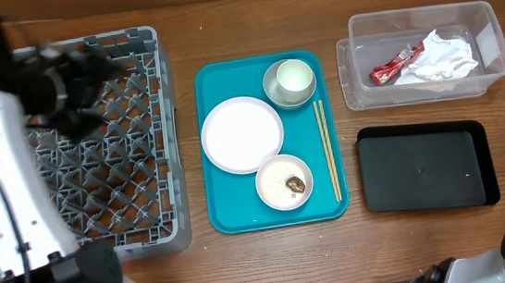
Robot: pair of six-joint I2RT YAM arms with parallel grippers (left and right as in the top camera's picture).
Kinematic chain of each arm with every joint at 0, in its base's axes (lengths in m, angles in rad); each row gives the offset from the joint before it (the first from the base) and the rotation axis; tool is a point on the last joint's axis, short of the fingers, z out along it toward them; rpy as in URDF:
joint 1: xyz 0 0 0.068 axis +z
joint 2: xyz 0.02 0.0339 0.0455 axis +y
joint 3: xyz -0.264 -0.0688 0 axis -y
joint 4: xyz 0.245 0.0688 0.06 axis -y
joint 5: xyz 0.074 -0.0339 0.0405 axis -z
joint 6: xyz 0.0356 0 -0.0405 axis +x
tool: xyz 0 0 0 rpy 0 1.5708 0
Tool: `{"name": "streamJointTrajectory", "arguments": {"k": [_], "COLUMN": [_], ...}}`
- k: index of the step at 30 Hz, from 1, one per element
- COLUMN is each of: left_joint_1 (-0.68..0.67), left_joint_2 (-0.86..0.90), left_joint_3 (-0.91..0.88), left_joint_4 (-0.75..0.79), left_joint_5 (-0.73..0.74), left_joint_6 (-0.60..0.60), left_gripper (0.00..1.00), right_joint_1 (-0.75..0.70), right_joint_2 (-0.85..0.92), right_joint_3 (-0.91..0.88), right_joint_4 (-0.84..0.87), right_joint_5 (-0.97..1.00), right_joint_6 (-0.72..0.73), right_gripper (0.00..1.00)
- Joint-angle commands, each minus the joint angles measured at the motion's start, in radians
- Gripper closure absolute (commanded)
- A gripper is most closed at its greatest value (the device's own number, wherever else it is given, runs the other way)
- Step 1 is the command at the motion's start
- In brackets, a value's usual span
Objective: Sort waste into correct bins and load items into the dishwasher
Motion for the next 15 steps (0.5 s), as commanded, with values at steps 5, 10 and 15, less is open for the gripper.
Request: {"name": "streamJointTrajectory", "arguments": {"k": [5, 10, 15], "left_joint_1": [-0.578, -0.930, -1.093], "left_joint_2": [-0.002, 0.115, 0.306], "left_joint_3": [-0.004, -0.026, -0.026], "left_joint_4": [0.002, 0.006, 0.035], "left_joint_5": [-0.318, -0.583, -0.600], "left_joint_6": [0.116, -0.113, -0.266], "left_gripper": [0.00, 0.00, 0.19], "right_joint_1": [0.002, 0.002, 0.002], "right_joint_2": [-0.007, -0.007, -0.007], "right_joint_3": [0.005, 0.005, 0.005], "right_joint_4": [0.003, 0.003, 0.003], "right_joint_5": [-0.002, -0.002, -0.002], "right_joint_6": [-0.014, -0.014, -0.014], "right_gripper": [0.00, 0.00, 0.00]}}
